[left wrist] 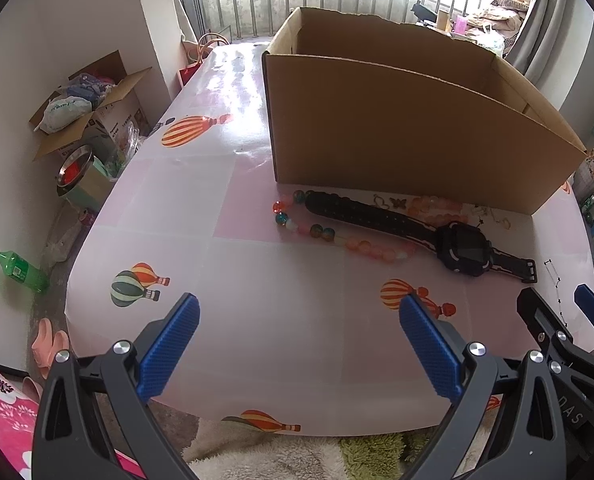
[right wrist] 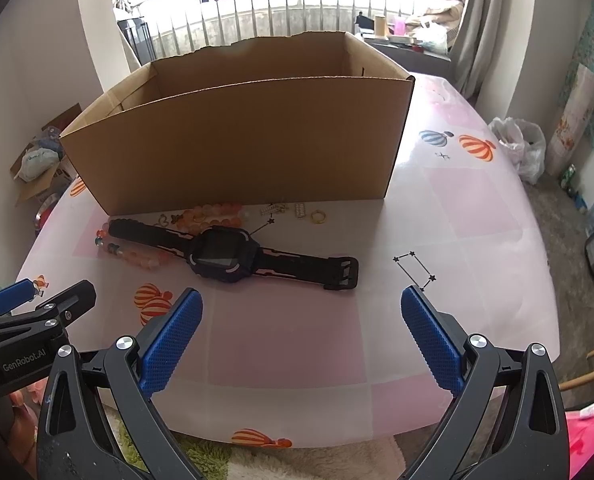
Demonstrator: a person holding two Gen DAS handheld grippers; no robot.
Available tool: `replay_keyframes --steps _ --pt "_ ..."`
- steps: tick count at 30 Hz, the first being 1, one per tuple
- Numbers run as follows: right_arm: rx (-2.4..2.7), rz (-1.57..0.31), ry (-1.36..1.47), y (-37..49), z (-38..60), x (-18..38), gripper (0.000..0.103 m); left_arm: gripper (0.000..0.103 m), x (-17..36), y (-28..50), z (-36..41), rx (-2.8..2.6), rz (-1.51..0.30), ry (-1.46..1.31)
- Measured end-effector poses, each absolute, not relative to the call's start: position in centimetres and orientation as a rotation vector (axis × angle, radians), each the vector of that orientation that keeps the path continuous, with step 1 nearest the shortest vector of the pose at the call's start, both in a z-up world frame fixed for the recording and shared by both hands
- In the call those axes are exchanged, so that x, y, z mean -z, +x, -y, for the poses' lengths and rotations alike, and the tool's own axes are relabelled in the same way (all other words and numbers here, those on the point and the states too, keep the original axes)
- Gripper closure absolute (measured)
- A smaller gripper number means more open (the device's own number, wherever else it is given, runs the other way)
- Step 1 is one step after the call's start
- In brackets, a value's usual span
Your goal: Organize jewelry
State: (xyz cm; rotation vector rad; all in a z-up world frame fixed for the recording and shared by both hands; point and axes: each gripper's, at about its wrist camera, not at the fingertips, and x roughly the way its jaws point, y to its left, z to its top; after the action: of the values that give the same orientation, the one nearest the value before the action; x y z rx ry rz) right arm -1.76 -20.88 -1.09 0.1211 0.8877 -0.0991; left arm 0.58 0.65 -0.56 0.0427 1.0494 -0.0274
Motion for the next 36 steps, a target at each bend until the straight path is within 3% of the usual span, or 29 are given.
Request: replay_keyframes --steps 36 --pt "0.095 -0.903 0.107 -0.8 20.6 1.6 0.008 0.005 3.4 1.9 -2.1 -0.007 -1.111 0.036"
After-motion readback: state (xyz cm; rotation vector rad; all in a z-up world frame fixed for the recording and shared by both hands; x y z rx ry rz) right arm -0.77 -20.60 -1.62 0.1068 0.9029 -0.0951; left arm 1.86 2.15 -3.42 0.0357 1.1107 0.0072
